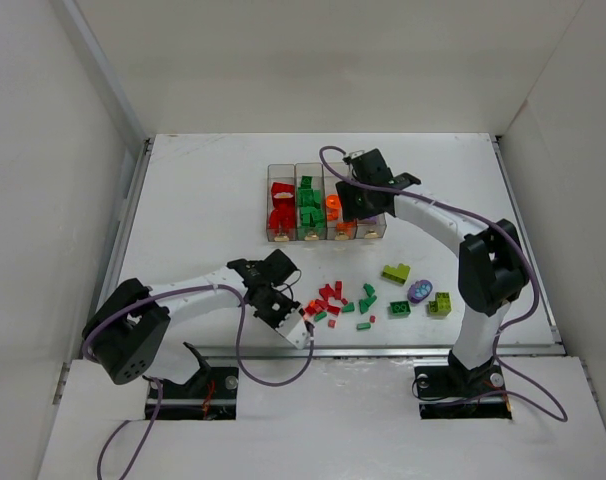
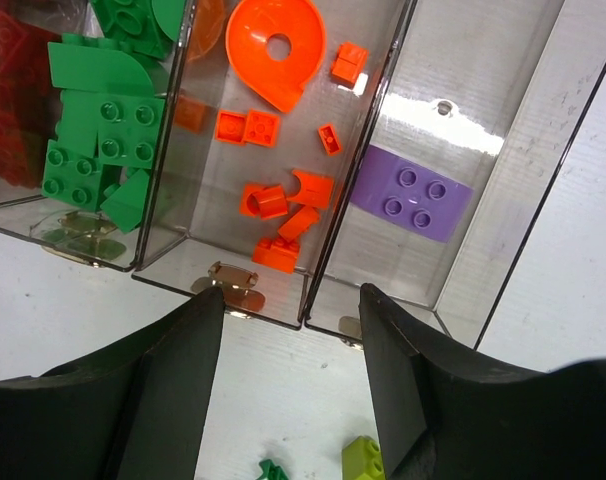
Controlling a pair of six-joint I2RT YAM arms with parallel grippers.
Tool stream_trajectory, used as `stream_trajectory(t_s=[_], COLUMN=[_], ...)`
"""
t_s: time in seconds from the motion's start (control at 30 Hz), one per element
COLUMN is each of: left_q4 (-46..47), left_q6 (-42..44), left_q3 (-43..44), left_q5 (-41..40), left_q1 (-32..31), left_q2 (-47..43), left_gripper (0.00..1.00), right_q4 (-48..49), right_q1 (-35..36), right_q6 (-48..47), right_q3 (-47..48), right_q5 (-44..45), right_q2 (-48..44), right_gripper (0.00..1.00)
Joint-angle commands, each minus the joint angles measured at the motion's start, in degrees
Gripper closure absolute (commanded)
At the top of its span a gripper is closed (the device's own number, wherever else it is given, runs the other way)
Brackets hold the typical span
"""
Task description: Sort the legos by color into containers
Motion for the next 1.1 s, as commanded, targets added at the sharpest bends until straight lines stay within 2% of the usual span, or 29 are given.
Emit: stream_trajectory(t_s=[0.0,0.1,0.2,0.23,0.27,0.3,0.5,0.53,0.63,0.73,0.83,0.93,1.07], left_q4=[-1.6,-1.6,-1.1,-1.1,-0.5,-0.5,0.7,0.8,1.3,1.3,1.3,2.1,1.3], left_q6=[3.1,3.1,2.6,2.0,1.3,0.7,0.2,0.7,0.7,0.7,0.7,-3.7,-6.9], left_q3=[-1.7,-1.7,-2.2,-2.7,-2.7,-2.7,-4.7,-5.2,-5.2,-5.2,-5.2,-2.7,2.8], left_q5=[-1.8,-1.8,-2.5,-3.2,-3.2,-4.0,-5.2,-5.2,-5.2,-5.7,-6.2,-6.9,-4.8], left_q1=[0.2,0.2,0.2,0.2,0.2,0.2,0.7,0.7,0.7,0.7,0.7,0.7,5.4], left_q2=[0.6,0.6,0.6,0.6,0.6,0.6,0.1,0.1,0.1,0.1,0.1,0.1,1.2], left_gripper=[0.77,0.82,0.82,0.81,0.72,0.69,0.67,0.73,0.83,1.0,1.0,1.0,1.0], right_q4=[2.5,3.0,3.0,3.0,3.0,3.0,3.0,3.0,3.0,3.0,2.5,3.6,4.9], right_q1=[-0.5,-0.5,-0.5,-0.5,-0.5,-1.0,-1.0,-1.0,-1.0,-1.0,-1.0,-2.3,-4.4], right_q6=[0.4,0.4,0.4,0.4,0.4,0.4,0.4,0.4,0.4,0.4,0.4,1.6,2.3], right_q3=[-0.7,-1.3,-1.3,-1.3,-1.3,-1.3,-0.8,-0.8,-0.8,-0.8,-0.8,-0.8,-0.8], right_q5=[-0.2,-0.8,-0.8,-0.8,-0.8,-0.8,-1.3,-1.3,-1.3,-0.8,-1.3,-4.0,-5.7], right_q2=[-2.8,-2.8,-2.8,-2.8,-2.8,-2.8,-2.8,-2.8,-2.8,-2.8,-3.3,-4.4,-6.2], right_gripper=[0.38,0.38,0.38,0.38,0.38,0.38,0.38,0.38,0.38,0.38,0.38,0.38,0.38])
